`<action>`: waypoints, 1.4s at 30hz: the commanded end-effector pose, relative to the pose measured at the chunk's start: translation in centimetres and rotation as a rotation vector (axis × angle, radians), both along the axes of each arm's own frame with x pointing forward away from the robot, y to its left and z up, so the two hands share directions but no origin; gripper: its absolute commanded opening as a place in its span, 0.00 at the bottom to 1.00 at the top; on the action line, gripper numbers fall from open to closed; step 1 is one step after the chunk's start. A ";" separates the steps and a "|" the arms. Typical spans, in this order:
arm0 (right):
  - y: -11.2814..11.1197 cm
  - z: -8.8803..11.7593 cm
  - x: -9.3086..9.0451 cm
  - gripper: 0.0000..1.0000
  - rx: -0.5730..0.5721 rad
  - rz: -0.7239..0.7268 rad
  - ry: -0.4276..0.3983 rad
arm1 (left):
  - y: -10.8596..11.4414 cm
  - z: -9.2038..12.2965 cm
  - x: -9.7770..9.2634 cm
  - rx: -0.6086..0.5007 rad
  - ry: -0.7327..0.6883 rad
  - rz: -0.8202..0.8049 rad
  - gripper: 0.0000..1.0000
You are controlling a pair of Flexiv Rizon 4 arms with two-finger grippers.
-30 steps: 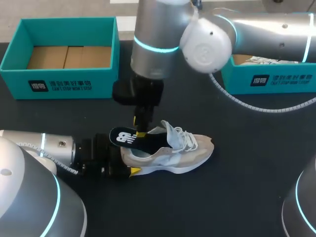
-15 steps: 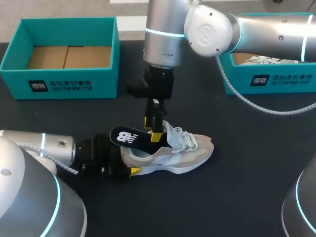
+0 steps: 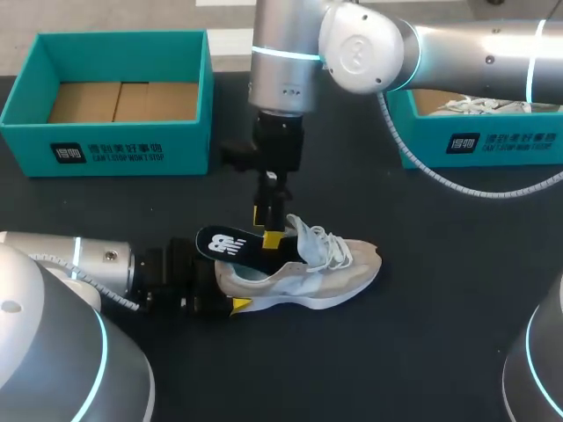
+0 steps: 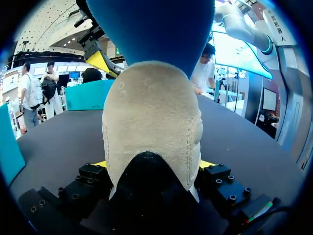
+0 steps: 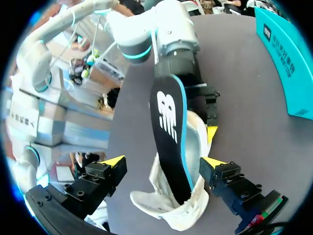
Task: Take the shoe out of the shoebox, open the shoe tongue, remove and reinsert the insole, then place the shoe into the shoebox
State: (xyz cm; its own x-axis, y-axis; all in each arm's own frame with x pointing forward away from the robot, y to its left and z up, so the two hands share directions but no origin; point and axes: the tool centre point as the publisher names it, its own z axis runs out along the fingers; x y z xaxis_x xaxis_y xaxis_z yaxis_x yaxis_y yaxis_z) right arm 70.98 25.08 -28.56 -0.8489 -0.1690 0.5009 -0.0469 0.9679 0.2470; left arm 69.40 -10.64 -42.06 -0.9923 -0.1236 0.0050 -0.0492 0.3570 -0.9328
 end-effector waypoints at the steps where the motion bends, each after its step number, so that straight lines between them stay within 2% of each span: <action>1: -0.5 0.1 -0.2 1.00 0.093 -0.128 0.095 | -0.1 -0.1 0.0 0.001 -0.001 0.001 0.00; 2: -0.5 0.2 -0.3 1.00 0.080 -0.136 0.147 | -0.1 -0.1 0.0 0.001 -0.001 0.001 0.00; 3: -0.5 0.4 -0.4 1.00 0.092 -0.158 0.129 | -0.1 -0.1 0.0 0.001 -0.001 0.001 0.00; 9: -0.4 0.2 -0.7 1.00 0.120 -0.176 0.227 | -0.1 -0.1 0.0 0.001 -0.001 0.001 0.00; 26: 2.0 -2.4 -1.0 0.98 0.158 -0.133 0.295 | -0.1 -0.1 0.0 0.001 -0.001 0.001 0.00; 27: 2.1 -2.4 -1.1 0.95 0.158 -0.132 0.300 | -0.1 -0.1 0.0 0.001 -0.001 0.001 0.00; 29: 2.1 -2.5 -1.4 0.81 0.156 -0.133 0.309 | -0.1 -0.1 0.0 0.001 -0.001 0.001 0.00; 30: 2.1 -2.6 -1.5 0.68 0.159 -0.124 0.312 | -0.1 -0.1 0.0 0.001 -0.001 0.001 0.00; 31: 2.1 -2.7 -1.5 0.48 0.161 -0.122 0.316 | -0.1 -0.1 0.0 0.001 -0.001 0.001 0.00; 36: 2.4 -3.3 -1.8 0.37 0.173 -0.099 0.344 | -0.1 -0.1 0.0 0.001 -0.001 0.001 0.00; 39: 2.5 -3.5 -1.9 0.15 0.176 -0.087 0.349 | -0.1 -0.1 0.0 0.001 -0.001 0.001 0.00; 41: 2.5 -3.5 -1.9 0.08 0.171 -0.080 0.355 | -0.1 -0.1 0.0 0.001 -0.001 0.001 0.00; 42: 2.5 -3.6 -1.8 0.00 0.176 -0.079 0.355 | -0.1 -0.1 0.0 0.001 -0.001 0.001 0.00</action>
State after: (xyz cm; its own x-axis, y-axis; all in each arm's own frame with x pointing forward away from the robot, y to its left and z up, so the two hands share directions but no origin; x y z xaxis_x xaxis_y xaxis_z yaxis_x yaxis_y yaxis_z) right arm 68.80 27.12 -31.78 -0.6505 -0.2129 0.7290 0.1503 0.9048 0.3984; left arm 69.41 -10.64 -42.06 -0.9923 -0.1237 0.0050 -0.0493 0.3571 -0.9327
